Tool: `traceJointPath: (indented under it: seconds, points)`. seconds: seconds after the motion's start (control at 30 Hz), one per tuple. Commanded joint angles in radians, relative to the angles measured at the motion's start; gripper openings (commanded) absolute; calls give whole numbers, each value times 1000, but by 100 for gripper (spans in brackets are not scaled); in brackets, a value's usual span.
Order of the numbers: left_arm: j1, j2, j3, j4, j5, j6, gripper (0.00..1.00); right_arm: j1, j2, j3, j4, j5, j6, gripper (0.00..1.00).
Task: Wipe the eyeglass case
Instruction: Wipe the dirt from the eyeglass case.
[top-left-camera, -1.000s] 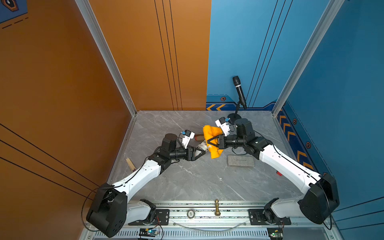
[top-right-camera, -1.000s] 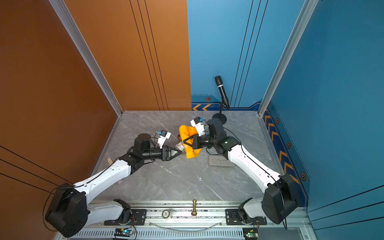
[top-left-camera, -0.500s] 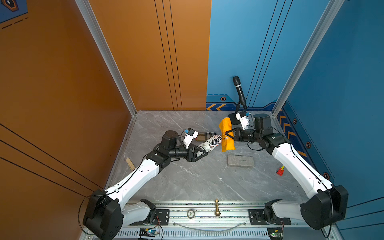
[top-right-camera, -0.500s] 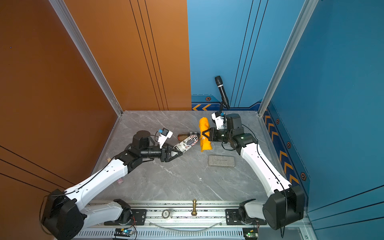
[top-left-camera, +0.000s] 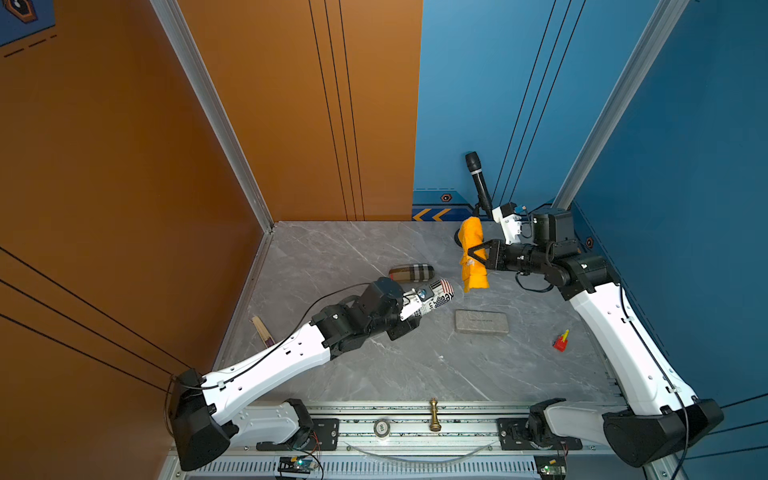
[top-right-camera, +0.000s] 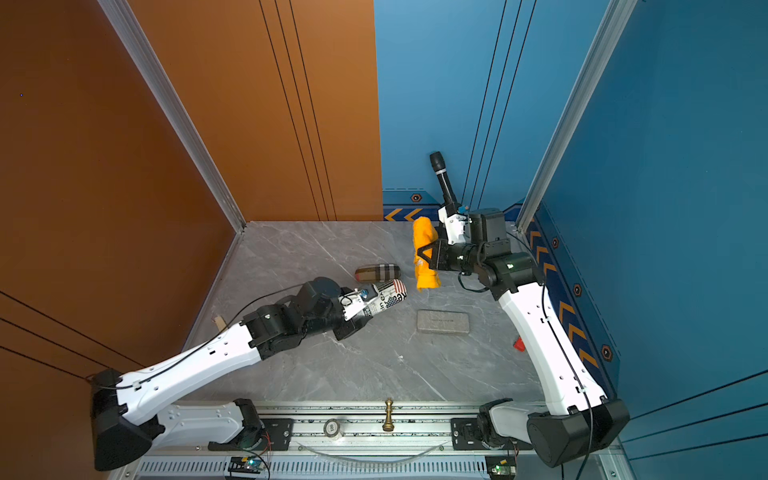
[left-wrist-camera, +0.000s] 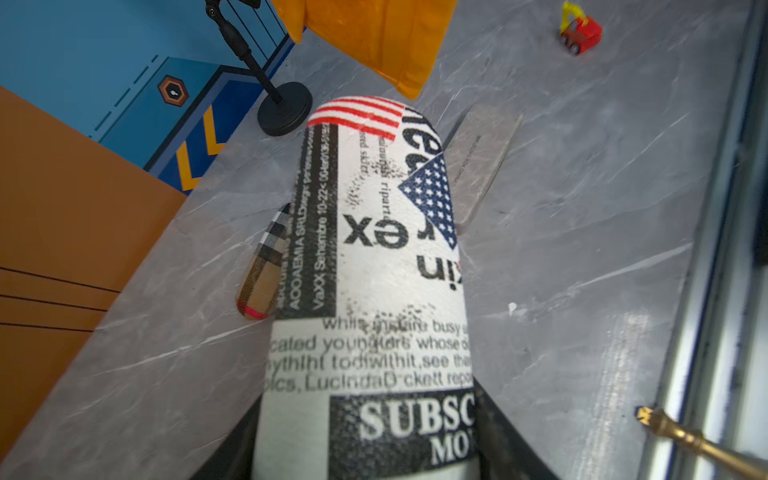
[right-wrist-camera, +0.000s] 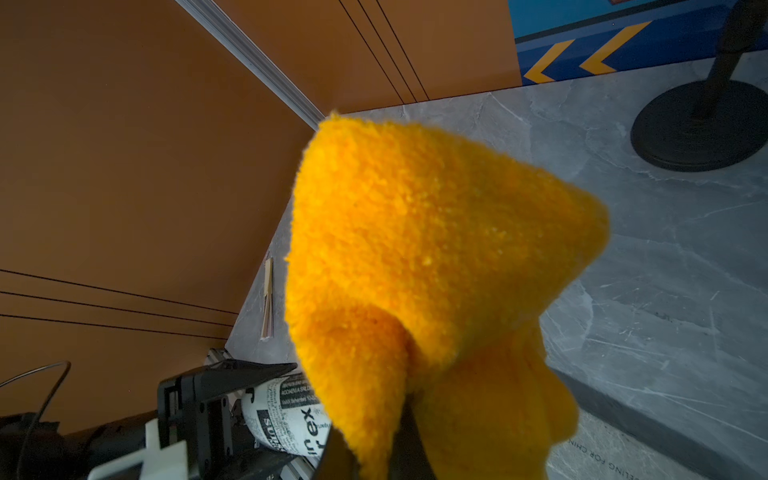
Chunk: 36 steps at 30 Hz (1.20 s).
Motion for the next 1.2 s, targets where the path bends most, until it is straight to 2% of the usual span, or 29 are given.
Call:
traceJointPath:
  seconds: [0.0, 0.1, 0.17, 0.43, 0.6, 0.77, 0.87, 0.97, 1.17]
  points:
    - [-74, 49, -78, 145, -405, 274, 38, 15, 32, 58, -69, 9, -16, 0]
    - [-135, 76, -166, 382, -556, 430, 38, 48, 77, 93, -86, 7, -23, 0]
    - [-163, 91, -208, 514, -614, 522, 38, 87, 115, 111, -93, 8, -25, 0]
    - [-216, 96, -269, 811, -684, 752, 38, 266, 286, 135, -58, -8, -31, 0]
    - [-219, 90, -269, 819, -689, 772, 38, 284, 368, 90, -64, -68, -67, 0]
    - [-218, 81, -284, 843, -713, 777, 38, 172, 296, -27, -109, -33, -115, 0]
    - [-220, 86, -286, 842, -714, 771, 38, 139, 268, -37, -171, 4, -162, 0]
    - [-219, 96, -285, 842, -710, 754, 38, 179, 271, -19, -163, -18, -147, 0]
    - [-215, 105, -262, 744, -689, 659, 39, 346, 335, 74, -121, -43, -94, 0]
